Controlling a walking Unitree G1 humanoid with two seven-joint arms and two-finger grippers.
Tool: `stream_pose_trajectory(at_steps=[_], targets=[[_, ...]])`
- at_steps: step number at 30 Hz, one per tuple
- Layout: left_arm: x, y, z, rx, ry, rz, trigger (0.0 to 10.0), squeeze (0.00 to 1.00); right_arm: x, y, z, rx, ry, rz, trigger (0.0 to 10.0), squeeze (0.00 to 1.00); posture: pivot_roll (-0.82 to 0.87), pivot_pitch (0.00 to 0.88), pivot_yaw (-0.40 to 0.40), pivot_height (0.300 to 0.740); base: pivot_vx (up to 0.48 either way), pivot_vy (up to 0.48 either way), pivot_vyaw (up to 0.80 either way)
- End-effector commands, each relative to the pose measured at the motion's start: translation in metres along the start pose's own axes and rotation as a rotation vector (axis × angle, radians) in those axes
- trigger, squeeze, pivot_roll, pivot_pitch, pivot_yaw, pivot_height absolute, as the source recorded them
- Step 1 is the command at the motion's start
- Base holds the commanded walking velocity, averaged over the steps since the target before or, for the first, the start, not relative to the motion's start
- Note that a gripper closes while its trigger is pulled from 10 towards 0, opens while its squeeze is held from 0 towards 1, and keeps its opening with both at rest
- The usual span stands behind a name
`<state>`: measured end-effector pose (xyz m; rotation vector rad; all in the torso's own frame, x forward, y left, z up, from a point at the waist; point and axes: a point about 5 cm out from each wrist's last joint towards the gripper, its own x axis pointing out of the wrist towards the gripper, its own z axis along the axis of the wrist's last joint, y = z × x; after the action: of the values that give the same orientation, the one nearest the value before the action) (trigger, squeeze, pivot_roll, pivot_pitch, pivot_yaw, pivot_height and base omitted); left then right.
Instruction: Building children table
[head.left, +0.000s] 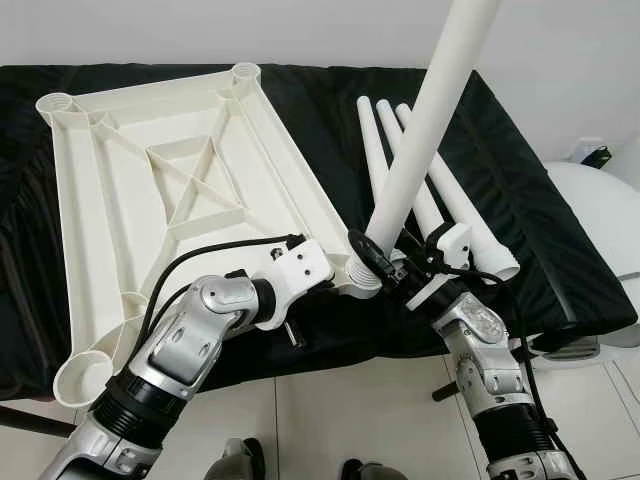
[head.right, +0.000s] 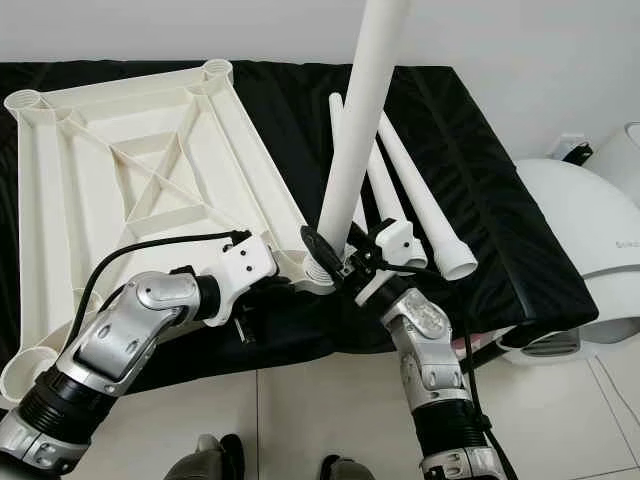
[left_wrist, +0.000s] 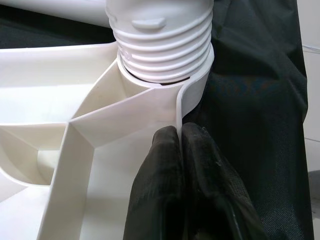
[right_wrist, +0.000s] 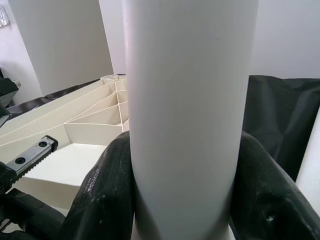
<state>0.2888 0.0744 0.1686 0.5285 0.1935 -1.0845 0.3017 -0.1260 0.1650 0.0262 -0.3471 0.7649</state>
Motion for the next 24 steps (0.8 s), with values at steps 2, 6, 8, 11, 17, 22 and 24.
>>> stream_pose_trajectory(at_steps=[2, 6, 8, 11, 17, 22, 24], targets=[[0.004, -0.009, -0.018, -0.057, 0.074, -0.019, 10.0, 0.00, -0.018, 0.007, -0.026, 0.033, 0.143, 0.026, 10.0, 0.00, -0.02, 0.203, -0.024, 0.740, 0.000, 0.000, 0.00], [0.004, -0.009, -0.018, -0.059, 0.075, -0.016, 10.0, 0.00, -0.022, 0.011, -0.028, 0.029, 0.149, 0.032, 10.0, 0.00, -0.02, 0.205, -0.024, 0.740, 0.000, 0.000, 0.00], [0.003, -0.009, -0.018, -0.059, 0.075, -0.015, 10.0, 0.00, -0.023, 0.012, -0.028, 0.025, 0.152, 0.036, 10.0, 0.00, -0.02, 0.206, -0.023, 0.740, 0.000, 0.000, 0.00], [0.003, -0.009, -0.018, -0.059, 0.076, -0.015, 10.0, 0.00, -0.025, 0.013, -0.028, 0.021, 0.155, 0.036, 10.0, 0.00, -0.02, 0.206, -0.021, 0.740, 0.000, 0.000, 0.00], [0.003, -0.008, -0.018, -0.057, 0.077, -0.015, 10.0, 0.00, -0.029, 0.015, -0.030, 0.025, 0.160, 0.027, 10.0, 0.00, -0.02, 0.208, -0.017, 0.740, 0.000, 0.000, 0.00], [0.003, -0.007, -0.018, -0.057, 0.079, -0.014, 10.0, 0.00, -0.030, 0.016, -0.030, 0.025, 0.164, 0.028, 10.0, 0.00, -0.02, 0.209, -0.018, 0.740, 0.000, 0.000, 0.00], [0.003, -0.007, -0.018, -0.057, 0.079, -0.014, 10.0, 0.00, -0.030, 0.016, -0.030, 0.025, 0.164, 0.027, 10.0, 0.00, -0.02, 0.209, -0.018, 0.740, 0.000, 0.000, 0.00]])
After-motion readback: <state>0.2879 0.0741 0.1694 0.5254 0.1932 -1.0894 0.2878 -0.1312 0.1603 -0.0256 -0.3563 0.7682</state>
